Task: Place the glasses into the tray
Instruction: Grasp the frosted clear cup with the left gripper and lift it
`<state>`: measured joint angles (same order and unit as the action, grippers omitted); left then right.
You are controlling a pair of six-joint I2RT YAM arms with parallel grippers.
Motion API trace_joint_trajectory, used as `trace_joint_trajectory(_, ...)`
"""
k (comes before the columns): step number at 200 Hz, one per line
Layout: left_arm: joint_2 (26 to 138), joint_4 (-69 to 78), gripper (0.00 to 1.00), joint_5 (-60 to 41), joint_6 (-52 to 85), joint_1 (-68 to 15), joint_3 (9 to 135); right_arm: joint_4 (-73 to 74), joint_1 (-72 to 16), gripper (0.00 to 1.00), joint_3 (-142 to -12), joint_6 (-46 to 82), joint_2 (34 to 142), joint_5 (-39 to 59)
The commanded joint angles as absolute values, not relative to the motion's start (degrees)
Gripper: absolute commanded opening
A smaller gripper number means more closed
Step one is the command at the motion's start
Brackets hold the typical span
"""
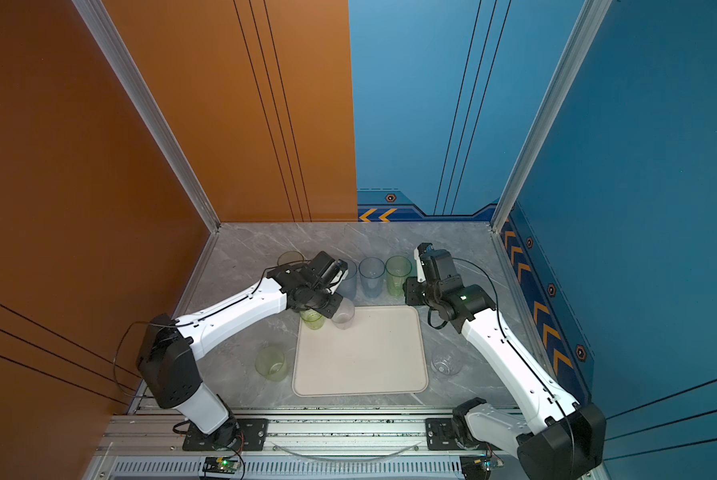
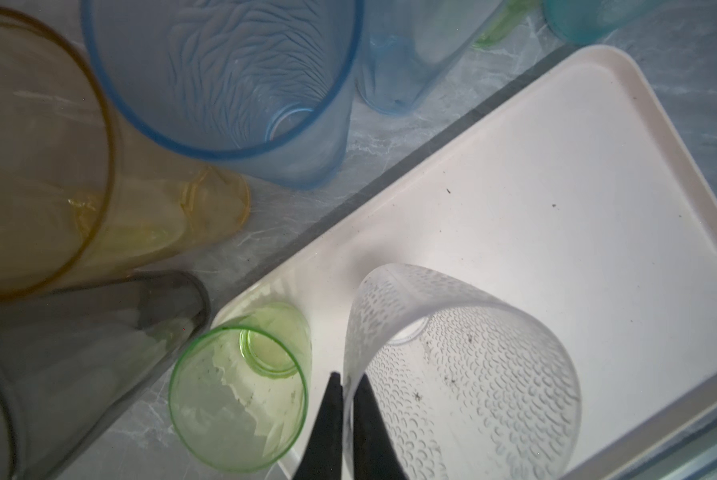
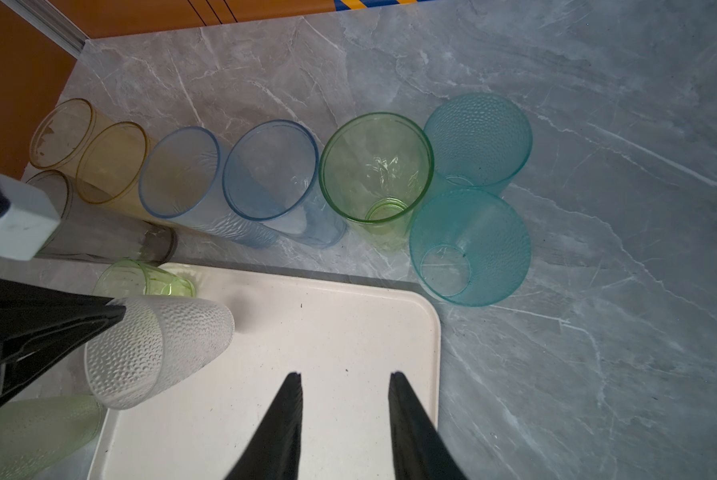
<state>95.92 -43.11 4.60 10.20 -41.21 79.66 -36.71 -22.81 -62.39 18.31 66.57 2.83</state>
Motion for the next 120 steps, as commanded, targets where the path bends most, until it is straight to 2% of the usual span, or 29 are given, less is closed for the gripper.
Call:
trace_joint_trajectory(1, 97.48, -41.63, 0.08, 1.93, 8.8, -40.0, 81.77, -38.75, -22.41, 0.34, -63.16, 18.81, 67.82, 2.5)
trace_joint_trajectory(120, 100.47, -41.57, 0.08, 2.08, 7.44, -38.06, 82.01, -38.93, -22.49, 0.34, -64.3, 18.72, 70.83, 2.47)
